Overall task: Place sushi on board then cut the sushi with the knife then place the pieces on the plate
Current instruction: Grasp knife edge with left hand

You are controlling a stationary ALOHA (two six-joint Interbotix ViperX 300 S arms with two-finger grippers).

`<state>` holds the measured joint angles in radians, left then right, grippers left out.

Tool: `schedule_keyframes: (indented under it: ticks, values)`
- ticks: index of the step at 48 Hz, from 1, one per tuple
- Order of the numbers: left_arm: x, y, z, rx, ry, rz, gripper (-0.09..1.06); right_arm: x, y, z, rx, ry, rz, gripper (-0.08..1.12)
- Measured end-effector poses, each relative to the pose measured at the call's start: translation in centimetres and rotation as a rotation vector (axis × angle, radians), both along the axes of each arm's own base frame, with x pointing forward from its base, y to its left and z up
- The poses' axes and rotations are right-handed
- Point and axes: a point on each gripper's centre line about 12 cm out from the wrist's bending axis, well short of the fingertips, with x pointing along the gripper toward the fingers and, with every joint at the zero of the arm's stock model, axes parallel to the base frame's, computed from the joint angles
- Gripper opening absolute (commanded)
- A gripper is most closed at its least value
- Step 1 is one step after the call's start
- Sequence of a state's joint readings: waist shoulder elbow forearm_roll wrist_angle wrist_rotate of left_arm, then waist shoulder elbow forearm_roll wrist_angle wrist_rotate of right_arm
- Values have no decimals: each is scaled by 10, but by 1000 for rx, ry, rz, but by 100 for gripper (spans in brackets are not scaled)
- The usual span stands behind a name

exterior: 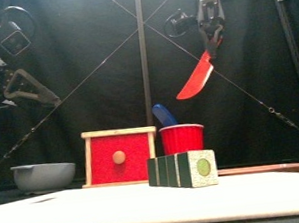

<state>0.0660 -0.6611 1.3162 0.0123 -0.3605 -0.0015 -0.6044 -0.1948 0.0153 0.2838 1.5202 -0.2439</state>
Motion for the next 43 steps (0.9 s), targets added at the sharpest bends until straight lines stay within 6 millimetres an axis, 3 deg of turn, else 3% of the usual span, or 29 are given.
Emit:
schedule_keyframes:
  ticks: [8,20,35,43]
  values:
    - [2,-2,4,1,-11,-9,52,-3,30,-3,0,-28,46,40]
    - [6,-17,10,-5,-28,-76,52,1,73,-36,34,-27,86,40]
    - [18,-26,3,-20,18,-107,52,0,101,-66,-2,-165,96,40]
    - [26,-29,-5,-27,58,-112,52,-12,112,-90,-33,-262,70,40]
